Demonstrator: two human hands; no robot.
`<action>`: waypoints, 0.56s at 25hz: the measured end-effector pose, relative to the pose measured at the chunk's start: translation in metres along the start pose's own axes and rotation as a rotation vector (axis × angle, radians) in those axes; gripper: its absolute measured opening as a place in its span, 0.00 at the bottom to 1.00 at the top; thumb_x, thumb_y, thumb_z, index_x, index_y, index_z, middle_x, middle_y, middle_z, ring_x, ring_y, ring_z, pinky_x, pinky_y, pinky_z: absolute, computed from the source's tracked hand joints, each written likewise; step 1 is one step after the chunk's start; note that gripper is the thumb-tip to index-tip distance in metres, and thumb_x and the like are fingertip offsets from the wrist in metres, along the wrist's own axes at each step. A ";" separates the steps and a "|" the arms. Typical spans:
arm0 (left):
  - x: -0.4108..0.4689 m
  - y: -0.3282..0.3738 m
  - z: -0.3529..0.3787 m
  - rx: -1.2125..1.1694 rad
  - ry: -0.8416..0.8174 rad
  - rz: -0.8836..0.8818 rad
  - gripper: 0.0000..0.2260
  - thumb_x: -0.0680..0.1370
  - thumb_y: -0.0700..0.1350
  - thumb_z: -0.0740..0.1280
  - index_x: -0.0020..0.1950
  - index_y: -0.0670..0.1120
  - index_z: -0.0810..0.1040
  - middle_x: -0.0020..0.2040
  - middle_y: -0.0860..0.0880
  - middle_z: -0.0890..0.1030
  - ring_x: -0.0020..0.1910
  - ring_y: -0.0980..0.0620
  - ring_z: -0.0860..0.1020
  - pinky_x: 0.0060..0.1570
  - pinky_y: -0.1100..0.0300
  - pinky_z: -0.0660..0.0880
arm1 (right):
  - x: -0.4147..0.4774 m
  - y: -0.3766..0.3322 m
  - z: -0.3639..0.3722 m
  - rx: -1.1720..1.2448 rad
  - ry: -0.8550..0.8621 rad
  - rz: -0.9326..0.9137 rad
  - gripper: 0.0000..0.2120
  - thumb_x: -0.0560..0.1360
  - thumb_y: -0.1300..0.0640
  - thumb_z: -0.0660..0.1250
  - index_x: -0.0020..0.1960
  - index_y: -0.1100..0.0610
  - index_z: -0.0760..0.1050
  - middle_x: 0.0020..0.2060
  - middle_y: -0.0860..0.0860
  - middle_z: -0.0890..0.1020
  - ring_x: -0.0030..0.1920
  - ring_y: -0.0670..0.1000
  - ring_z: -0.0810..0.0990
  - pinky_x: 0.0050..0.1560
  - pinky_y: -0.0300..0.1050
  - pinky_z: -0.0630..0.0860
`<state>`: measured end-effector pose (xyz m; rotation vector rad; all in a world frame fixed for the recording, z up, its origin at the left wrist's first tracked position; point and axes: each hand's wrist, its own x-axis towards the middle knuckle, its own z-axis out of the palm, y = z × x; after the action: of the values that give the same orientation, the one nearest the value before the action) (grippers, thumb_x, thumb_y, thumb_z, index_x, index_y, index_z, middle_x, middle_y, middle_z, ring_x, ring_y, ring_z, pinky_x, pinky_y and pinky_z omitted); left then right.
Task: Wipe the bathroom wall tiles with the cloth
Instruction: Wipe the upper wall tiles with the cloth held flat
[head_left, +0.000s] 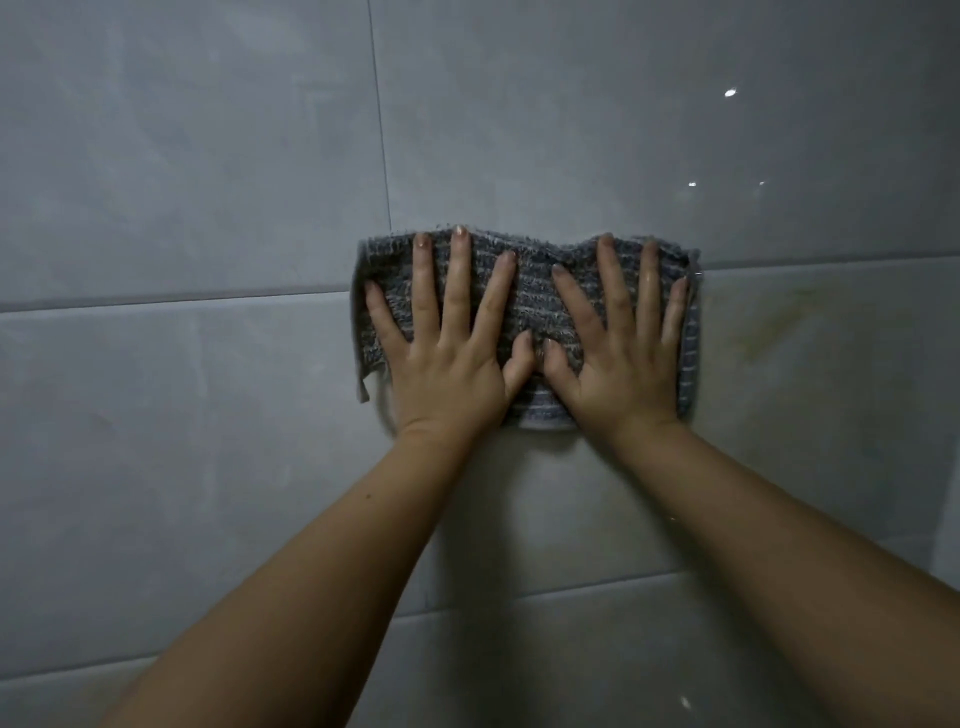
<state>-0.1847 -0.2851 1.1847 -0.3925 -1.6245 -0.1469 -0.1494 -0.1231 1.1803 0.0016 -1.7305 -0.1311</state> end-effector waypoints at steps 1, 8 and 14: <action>-0.002 0.011 0.002 -0.001 0.006 -0.004 0.27 0.80 0.60 0.55 0.79 0.54 0.61 0.79 0.44 0.60 0.78 0.39 0.57 0.72 0.31 0.48 | -0.004 0.009 0.000 -0.003 0.011 0.020 0.29 0.76 0.42 0.58 0.76 0.46 0.61 0.77 0.56 0.57 0.77 0.65 0.50 0.73 0.68 0.46; -0.080 0.067 0.015 -0.020 -0.048 0.101 0.28 0.80 0.60 0.57 0.79 0.53 0.60 0.79 0.44 0.59 0.78 0.39 0.55 0.71 0.30 0.50 | -0.095 0.045 0.008 0.019 -0.035 -0.062 0.27 0.75 0.45 0.59 0.72 0.49 0.62 0.76 0.56 0.58 0.75 0.67 0.53 0.71 0.73 0.51; 0.002 0.093 0.015 0.015 -0.027 -0.049 0.27 0.82 0.61 0.53 0.80 0.54 0.59 0.80 0.44 0.58 0.78 0.39 0.55 0.71 0.31 0.47 | -0.013 0.083 -0.005 0.031 0.008 -0.051 0.27 0.76 0.43 0.58 0.75 0.46 0.63 0.77 0.55 0.60 0.76 0.65 0.54 0.72 0.70 0.50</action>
<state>-0.1675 -0.1932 1.1720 -0.3445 -1.6618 -0.1676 -0.1366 -0.0397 1.1753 0.0687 -1.7245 -0.1420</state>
